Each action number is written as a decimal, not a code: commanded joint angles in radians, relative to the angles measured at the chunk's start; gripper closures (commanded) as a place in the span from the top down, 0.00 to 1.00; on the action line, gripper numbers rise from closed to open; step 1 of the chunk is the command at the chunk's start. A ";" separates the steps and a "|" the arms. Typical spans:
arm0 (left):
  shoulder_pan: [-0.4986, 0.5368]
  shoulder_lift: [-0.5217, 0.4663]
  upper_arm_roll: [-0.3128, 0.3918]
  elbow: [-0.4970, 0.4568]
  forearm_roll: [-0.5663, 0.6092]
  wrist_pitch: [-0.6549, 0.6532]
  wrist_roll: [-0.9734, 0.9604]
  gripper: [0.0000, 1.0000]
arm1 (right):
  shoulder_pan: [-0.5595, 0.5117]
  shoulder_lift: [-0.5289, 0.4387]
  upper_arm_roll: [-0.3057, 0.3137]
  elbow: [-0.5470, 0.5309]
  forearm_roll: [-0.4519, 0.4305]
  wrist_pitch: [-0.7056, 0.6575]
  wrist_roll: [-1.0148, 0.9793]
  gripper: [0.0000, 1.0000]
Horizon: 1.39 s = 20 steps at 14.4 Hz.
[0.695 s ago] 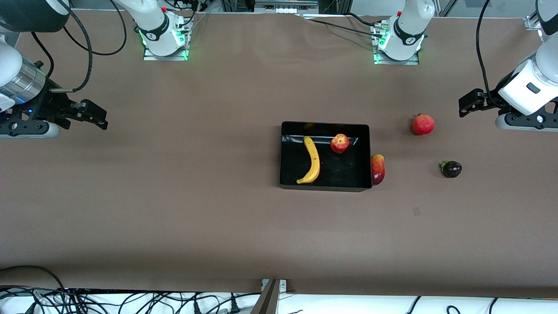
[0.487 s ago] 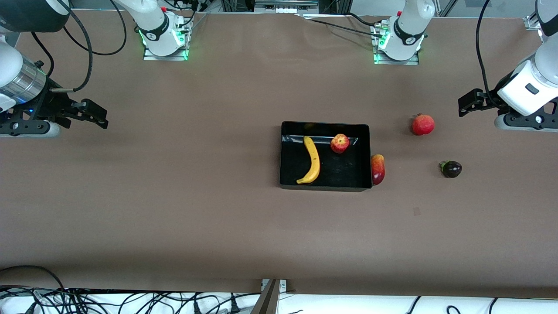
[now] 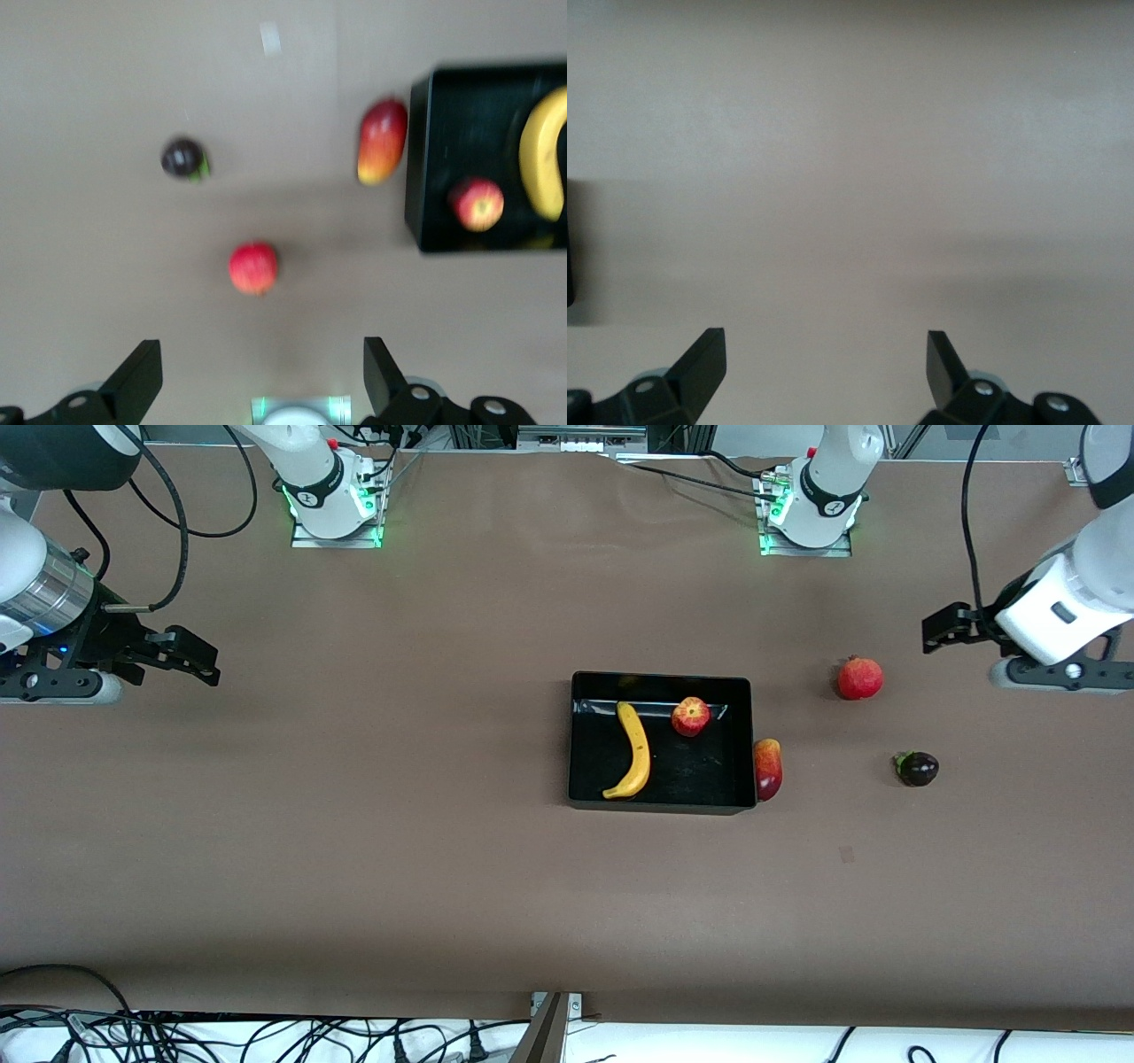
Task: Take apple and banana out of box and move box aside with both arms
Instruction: 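Reach the left gripper into the black box toward the red apple, then close the left gripper on the red apple inside the box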
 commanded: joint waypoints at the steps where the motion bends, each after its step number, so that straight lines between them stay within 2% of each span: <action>1: -0.033 0.110 -0.034 0.035 -0.020 -0.053 -0.018 1.00 | 0.000 -0.001 0.001 0.009 -0.007 0.002 0.007 1.00; 3: -0.071 0.158 -0.077 0.039 -0.014 0.031 -0.021 1.00 | 0.001 -0.001 0.001 0.011 -0.005 0.002 0.007 1.00; 7: -0.205 0.264 -0.082 0.075 -0.017 0.152 -0.159 1.00 | 0.001 -0.001 0.003 0.011 -0.004 0.010 0.007 1.00; 10: -0.266 0.356 -0.087 0.054 -0.020 0.292 -0.235 1.00 | -0.002 0.001 0.001 0.009 -0.004 0.010 0.007 1.00; 14: -0.298 0.408 -0.090 -0.078 -0.041 0.528 -0.412 1.00 | 0.001 0.001 0.001 0.011 -0.005 0.013 0.007 1.00; 17: -0.330 0.410 -0.102 -0.231 -0.040 0.680 -0.409 1.00 | 0.001 0.001 0.003 0.011 -0.005 0.013 0.007 1.00; 20: -0.335 0.413 -0.113 -0.325 -0.040 0.817 -0.402 1.00 | 0.001 -0.001 0.003 0.009 -0.002 0.012 0.007 1.00</action>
